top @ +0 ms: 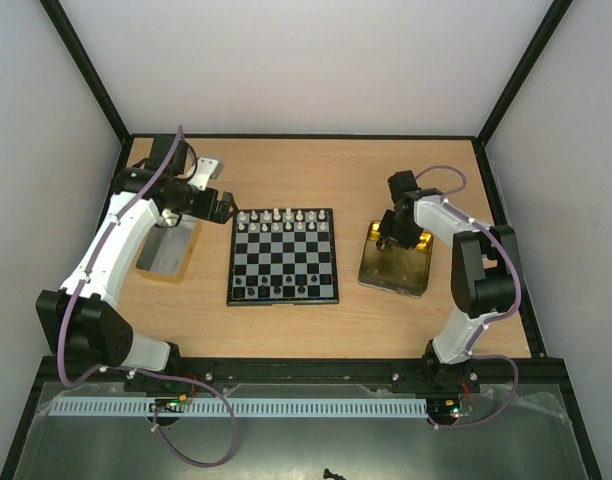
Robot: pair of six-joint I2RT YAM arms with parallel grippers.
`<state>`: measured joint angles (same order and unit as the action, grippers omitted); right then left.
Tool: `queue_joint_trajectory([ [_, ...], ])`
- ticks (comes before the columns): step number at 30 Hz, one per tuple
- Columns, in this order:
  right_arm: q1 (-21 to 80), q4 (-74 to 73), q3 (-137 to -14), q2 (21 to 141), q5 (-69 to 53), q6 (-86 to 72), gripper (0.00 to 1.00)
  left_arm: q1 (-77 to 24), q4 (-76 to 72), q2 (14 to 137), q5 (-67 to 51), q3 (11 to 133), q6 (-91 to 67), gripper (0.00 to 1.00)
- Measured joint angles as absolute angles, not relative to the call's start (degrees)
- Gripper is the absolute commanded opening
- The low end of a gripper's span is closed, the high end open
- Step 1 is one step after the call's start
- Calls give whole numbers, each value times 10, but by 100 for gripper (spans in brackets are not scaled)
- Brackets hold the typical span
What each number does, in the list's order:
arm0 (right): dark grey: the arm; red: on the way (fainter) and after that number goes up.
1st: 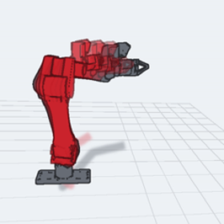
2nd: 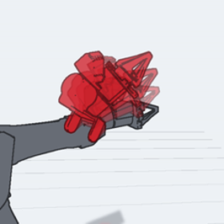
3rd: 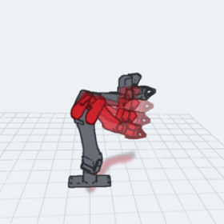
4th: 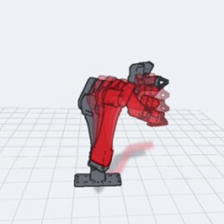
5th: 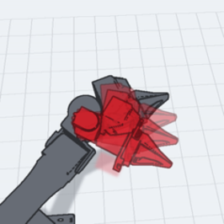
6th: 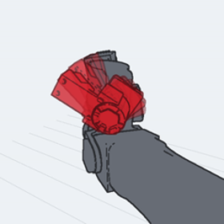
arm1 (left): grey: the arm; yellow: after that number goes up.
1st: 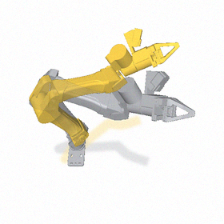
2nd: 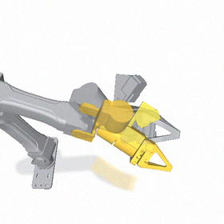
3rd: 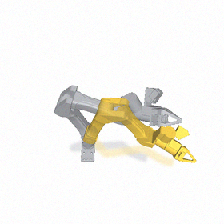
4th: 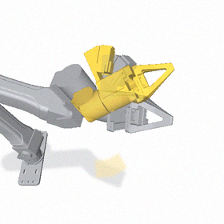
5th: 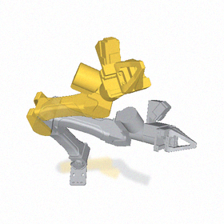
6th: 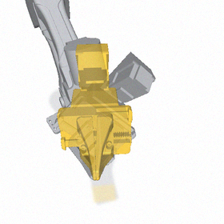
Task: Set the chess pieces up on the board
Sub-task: Pick up the chess piece from the storage box.
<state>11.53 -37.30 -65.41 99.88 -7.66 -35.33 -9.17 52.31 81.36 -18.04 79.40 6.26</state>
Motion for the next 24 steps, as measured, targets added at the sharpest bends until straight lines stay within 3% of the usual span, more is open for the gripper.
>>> queue_joint_trajectory([
  [24, 110, -364, -648, 1016, -81, -349, 18, -83, 524, 808, -186, 787, 63, 100],
])
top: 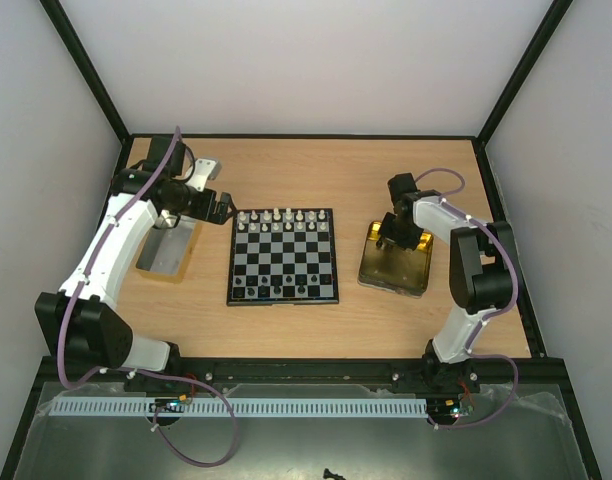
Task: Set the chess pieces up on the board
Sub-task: Pick up the chess piece from the storage box, then place the chess piece on the chessboard.
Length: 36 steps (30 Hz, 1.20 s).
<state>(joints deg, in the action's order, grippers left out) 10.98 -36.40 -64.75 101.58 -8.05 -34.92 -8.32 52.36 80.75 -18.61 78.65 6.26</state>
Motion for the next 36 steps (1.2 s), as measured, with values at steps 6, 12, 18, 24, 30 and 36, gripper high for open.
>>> queue_joint_trajectory([
  [6, 110, -369, -648, 1015, -79, -349, 17, -83, 523, 808, -190, 787, 62, 100],
  [12, 110, -391, -648, 986, -72, -349, 17, -83, 522, 808, -195, 786, 62, 100],
  [18, 110, -417, -648, 939, -67, -348, 17, -83, 522, 808, -198, 785, 62, 100],
  [24, 110, -442, -650, 922, -67, -346, 17, -83, 521, 808, -203, 780, 60, 100],
  [30, 138, -475, -663, 905, -62, -347, 17, -83, 519, 808, -206, 779, 59, 100],
  [36, 221, -500, -693, 895, -65, -362, 17, -83, 517, 808, -208, 779, 58, 100],
])
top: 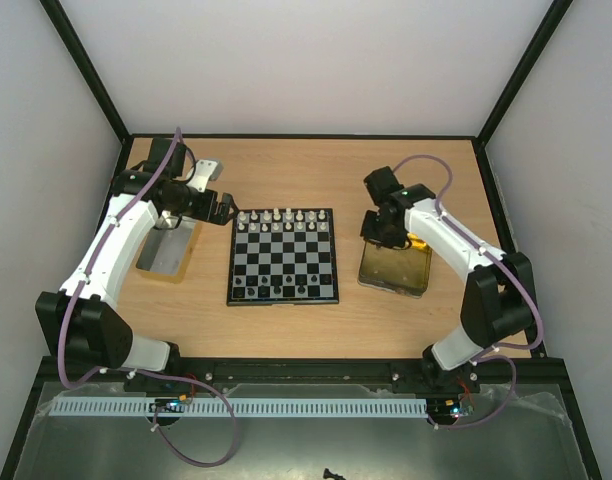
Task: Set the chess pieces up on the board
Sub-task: Place the chess piece on the chessboard.
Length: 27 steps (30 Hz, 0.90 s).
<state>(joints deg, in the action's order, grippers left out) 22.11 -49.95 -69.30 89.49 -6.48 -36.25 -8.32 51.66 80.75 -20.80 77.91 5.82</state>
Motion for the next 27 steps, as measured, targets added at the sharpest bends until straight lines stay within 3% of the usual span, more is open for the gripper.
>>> queue_joint_trajectory([
  [16, 444, -531, -745, 915, -84, -441, 17, -83, 509, 808, -208, 775, 57, 100],
  [27, 489, -526, -743, 949, -98, -455, 17, -83, 505, 808, -208, 767, 57, 100],
])
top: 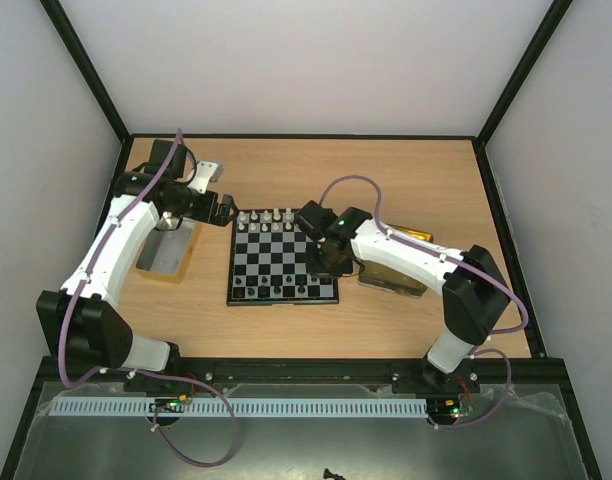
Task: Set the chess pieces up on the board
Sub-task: Place the chess piece on the chessboard.
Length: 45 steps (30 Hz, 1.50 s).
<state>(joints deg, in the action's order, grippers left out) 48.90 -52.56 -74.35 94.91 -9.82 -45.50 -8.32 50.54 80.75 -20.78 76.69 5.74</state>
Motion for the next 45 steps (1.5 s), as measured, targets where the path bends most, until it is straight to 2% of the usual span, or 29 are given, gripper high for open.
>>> queue_joint_trajectory([
  [39, 510, -472, -707, 1032, -131, -439, 18, -77, 505, 794, -205, 752, 58, 100],
  [41, 510, -472, -707, 1034, -132, -438, 18, -77, 505, 794, -205, 752, 58, 100],
  [45, 510, -469, -707, 1038, -132, -436, 26, -77, 505, 794, -205, 752, 58, 100],
])
